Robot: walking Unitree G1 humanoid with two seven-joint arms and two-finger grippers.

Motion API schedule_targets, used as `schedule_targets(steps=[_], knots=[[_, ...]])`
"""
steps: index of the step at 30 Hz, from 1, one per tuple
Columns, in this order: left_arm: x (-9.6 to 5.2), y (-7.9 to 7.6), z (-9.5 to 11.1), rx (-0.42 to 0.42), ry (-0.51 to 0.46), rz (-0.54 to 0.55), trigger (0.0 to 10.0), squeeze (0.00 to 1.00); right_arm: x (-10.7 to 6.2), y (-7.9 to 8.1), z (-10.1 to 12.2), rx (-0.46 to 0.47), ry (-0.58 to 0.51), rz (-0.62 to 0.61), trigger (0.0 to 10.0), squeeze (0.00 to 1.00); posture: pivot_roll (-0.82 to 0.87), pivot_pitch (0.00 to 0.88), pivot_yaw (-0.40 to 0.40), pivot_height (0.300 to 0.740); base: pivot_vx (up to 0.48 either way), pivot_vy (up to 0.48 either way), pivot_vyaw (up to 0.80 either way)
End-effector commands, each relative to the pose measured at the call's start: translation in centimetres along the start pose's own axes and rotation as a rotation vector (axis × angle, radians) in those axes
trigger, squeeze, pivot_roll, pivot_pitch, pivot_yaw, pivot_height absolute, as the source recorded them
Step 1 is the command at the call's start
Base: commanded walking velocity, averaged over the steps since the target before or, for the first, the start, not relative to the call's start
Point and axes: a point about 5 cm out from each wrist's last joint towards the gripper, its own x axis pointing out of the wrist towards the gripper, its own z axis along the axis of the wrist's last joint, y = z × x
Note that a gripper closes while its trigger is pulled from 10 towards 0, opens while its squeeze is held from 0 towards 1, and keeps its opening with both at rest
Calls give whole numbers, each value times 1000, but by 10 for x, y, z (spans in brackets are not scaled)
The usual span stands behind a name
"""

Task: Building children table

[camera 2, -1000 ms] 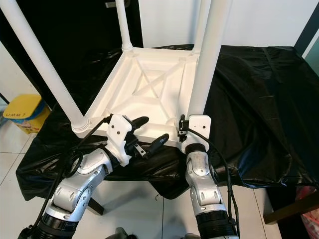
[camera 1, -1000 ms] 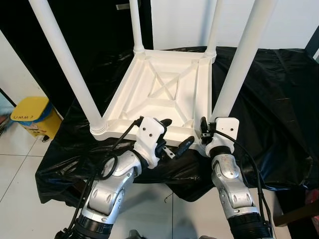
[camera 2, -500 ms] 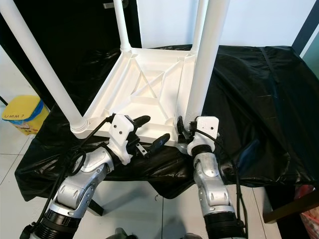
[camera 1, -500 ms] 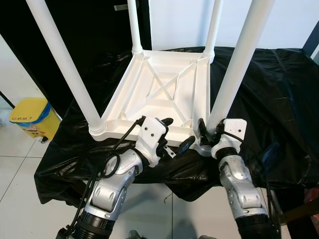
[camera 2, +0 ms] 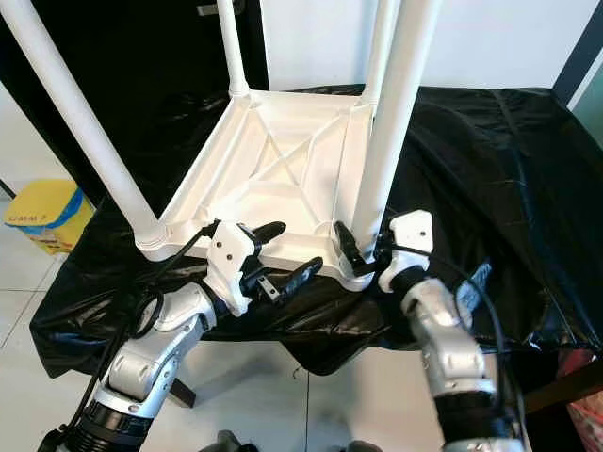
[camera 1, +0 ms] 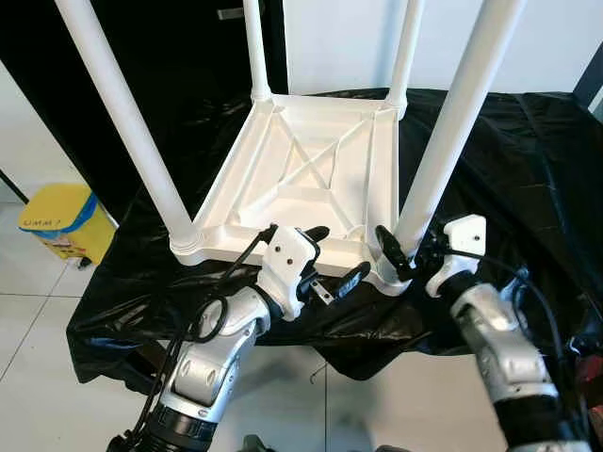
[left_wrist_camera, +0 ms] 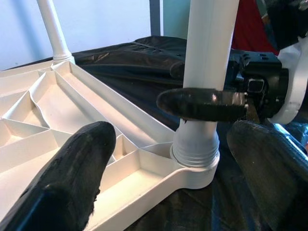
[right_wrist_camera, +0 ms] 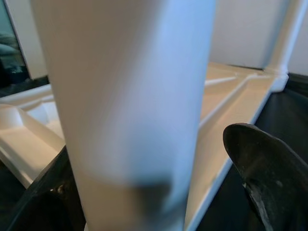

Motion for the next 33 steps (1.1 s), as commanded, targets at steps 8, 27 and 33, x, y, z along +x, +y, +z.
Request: schedule_targets(steps=[8,27,33], knots=[[3,-11,-8,-55,25,-140,10000,0,6,-4,-7,-30,56,193,10000,0,-143,1,13,740,0,0,0],[-1,-13,-23,-18,103,-227,10000,0,17,-2,-32,-33,140,352,0,0,-136,0,27,740,0,0,0],[0,-13,-23,-17,100,-225,10000,0,14,-3,-35,-12,137,318,10000,0,-139,0,30,740,0,0,0]])
